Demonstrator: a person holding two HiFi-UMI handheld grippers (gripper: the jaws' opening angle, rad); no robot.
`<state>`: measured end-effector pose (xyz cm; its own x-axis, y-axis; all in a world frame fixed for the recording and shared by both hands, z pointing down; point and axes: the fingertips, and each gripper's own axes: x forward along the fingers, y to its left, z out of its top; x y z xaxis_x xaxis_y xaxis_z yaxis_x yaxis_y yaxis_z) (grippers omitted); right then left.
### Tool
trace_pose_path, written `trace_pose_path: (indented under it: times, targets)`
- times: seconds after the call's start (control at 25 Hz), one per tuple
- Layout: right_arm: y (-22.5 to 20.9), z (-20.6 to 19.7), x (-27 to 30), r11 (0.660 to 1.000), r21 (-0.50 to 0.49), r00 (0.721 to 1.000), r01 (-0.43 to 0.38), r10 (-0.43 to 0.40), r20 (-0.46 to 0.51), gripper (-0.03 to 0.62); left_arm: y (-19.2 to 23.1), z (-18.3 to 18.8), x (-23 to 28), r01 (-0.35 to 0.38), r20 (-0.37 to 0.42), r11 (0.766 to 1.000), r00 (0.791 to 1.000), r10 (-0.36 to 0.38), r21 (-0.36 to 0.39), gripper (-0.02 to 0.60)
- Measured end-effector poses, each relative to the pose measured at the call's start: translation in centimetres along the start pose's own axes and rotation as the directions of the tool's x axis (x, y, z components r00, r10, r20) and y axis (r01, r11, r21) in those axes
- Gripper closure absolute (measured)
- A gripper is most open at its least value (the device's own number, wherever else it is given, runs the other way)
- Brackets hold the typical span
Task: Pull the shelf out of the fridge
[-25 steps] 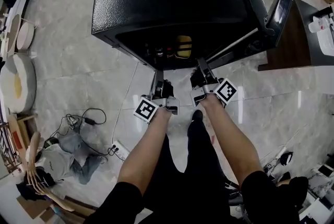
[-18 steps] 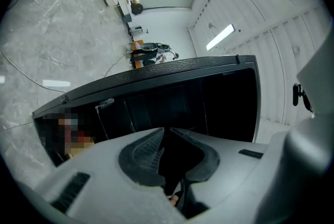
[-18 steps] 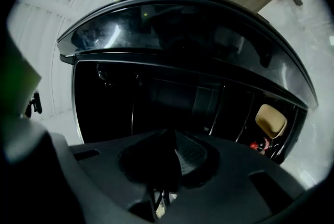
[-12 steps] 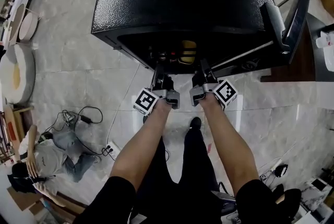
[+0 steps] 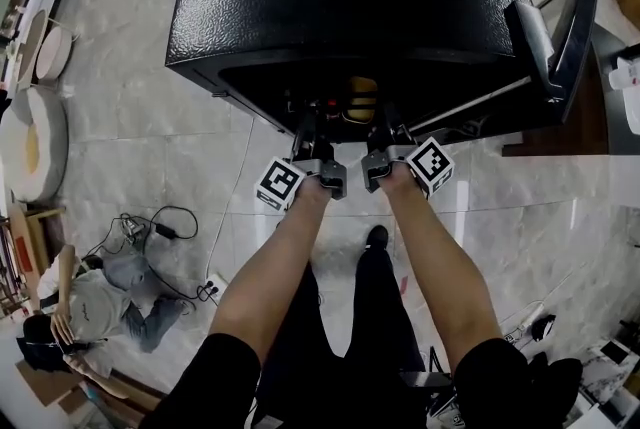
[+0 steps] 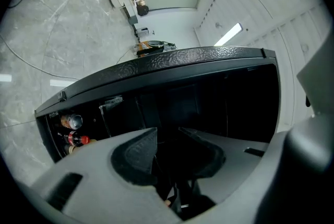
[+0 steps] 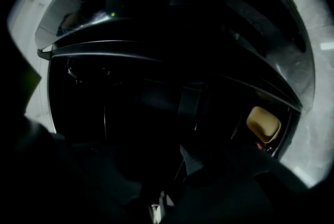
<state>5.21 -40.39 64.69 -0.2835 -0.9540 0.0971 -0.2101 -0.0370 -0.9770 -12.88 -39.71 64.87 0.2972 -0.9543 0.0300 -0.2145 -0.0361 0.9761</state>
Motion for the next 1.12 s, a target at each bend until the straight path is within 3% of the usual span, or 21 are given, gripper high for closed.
trace_pose_path:
  times: [0.32, 1.12]
  targets:
    - [-2.1, 0.1, 0.7, 0.999, 0.016, 0.999, 0.036, -0.036, 0.007, 0.508, 0.9, -0.3, 1.1, -0.013, 0.001, 0.999, 1.0, 0.013, -0.032, 0.454]
    - [-2.8, -0.2, 1.2, 0.994, 0.103, 0.997, 0.026, -0.033, 0.065, 0.507, 3.5, 0.6, 3.2, -0.061, 0.033, 0.995, 0.997, 0.064, -0.082, 0.454]
